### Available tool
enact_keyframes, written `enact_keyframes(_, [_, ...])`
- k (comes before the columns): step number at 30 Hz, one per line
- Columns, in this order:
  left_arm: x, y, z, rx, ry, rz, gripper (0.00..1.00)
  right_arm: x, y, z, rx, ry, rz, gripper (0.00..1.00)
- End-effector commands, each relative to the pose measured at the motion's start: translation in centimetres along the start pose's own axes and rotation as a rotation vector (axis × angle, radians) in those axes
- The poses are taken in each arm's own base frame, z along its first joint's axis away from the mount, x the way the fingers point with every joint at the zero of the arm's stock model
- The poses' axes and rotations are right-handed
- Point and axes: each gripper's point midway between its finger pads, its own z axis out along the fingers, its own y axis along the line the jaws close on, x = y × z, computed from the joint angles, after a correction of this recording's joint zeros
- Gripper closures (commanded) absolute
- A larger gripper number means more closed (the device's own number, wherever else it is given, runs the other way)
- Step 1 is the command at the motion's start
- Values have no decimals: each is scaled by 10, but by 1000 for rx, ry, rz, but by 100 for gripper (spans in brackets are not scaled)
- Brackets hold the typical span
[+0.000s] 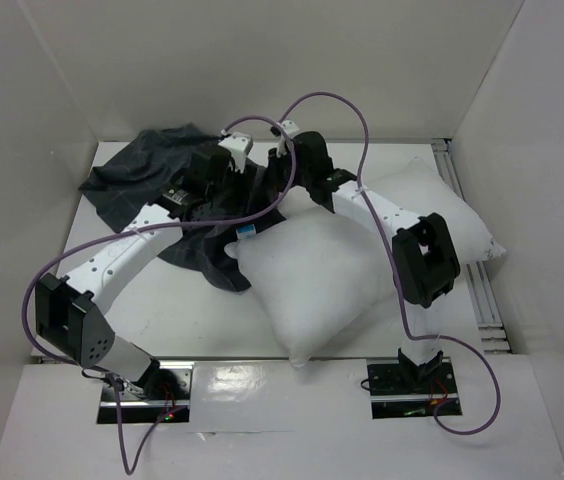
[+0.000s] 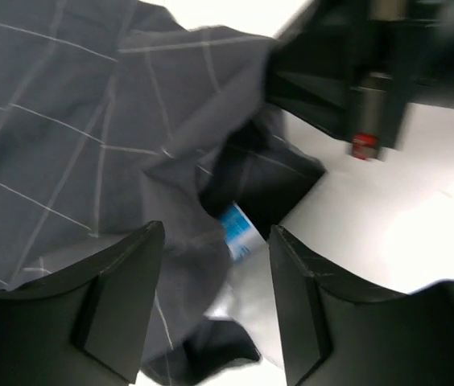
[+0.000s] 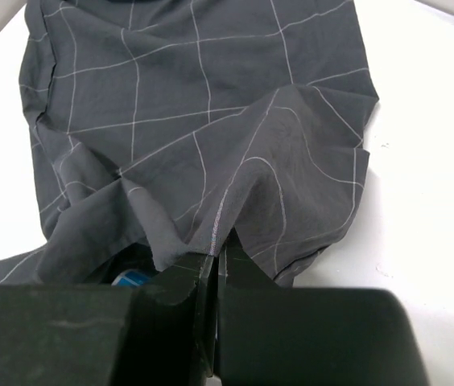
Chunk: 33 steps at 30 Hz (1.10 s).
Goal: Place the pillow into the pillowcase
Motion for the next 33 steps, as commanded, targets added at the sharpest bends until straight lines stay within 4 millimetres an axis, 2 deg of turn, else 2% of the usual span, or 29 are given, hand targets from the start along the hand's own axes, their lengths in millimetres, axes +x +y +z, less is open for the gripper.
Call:
enact_keyframes(1, [-24,16,2,-86,-136,6,32,-20,7,-4,-64,-36,9,100])
enact_keyframes(3, [-31,9,4,-48,-173,27,32,-23,-1,-8,-59,-47,23,100])
enact_keyframes(6, [-21,2,28,-15,-134,59,32,-25,2,-12,-89,-51,31,100])
enact_keyframes(7, [-19,4,35,-3,-126,54,32,-26,-4,-13,-81,-53,34,100])
enact_keyframes(9, [-24,-2,42,69,-137,20,32,-26,-2,-13,-90,-52,34,100])
enact_keyframes(10, [-25,5,47,82,-140,9,30,-30,-1,-16,-92,-60,31,100])
enact_keyframes(11, [-21,-2,52,141,-130,8,30,-29,1,-16,-102,-59,31,100])
enact_keyframes(12, [-28,-8,49,173,-143,11,30,-29,1,-16,-102,-59,31,100])
enact_keyframes(13, [-23,-6,60,179,-121,6,29,-29,1,-16,-102,-59,31,100])
enact_keyframes(15, [-13,-13,68,218,-62,5,29,-30,-4,-17,-94,-61,34,100])
enact_keyframes(16, [-19,-16,69,233,-64,6,29,-30,-4,-17,-94,-61,34,100])
enact_keyframes(21, [-17,-26,75,323,-48,-49,29,-31,-7,-18,-95,-61,46,100])
enact_keyframes(23, [-16,-28,82,336,-33,-51,29,-27,-8,-18,-94,-53,49,100])
enact_keyframes(24, [-4,-28,90,333,3,-56,29,-30,-12,-18,-87,-63,58,100])
enact_keyframes(25, [-10,-26,94,316,-6,-66,29,-34,-11,-22,-88,-73,54,100])
enact_keyframes(26, [-3,-22,98,290,25,-71,32,-34,-11,-22,-88,-73,54,100])
enact_keyframes(27, [4,-14,107,268,52,-93,43,-30,-11,-21,-87,-65,57,100])
enact_keyframes(28, [-4,-2,108,236,44,-125,57,-34,-8,-24,-97,-72,54,100])
enact_keyframes(30, [-7,14,105,205,62,-206,95,-30,-16,-24,-79,-66,61,100])
enact_keyframes(31, [-12,27,101,206,51,-242,100,-35,-14,-28,-80,-77,57,100])
enact_keyframes(33, [-21,29,89,268,33,-266,100,-29,-20,-27,-46,-64,65,100])
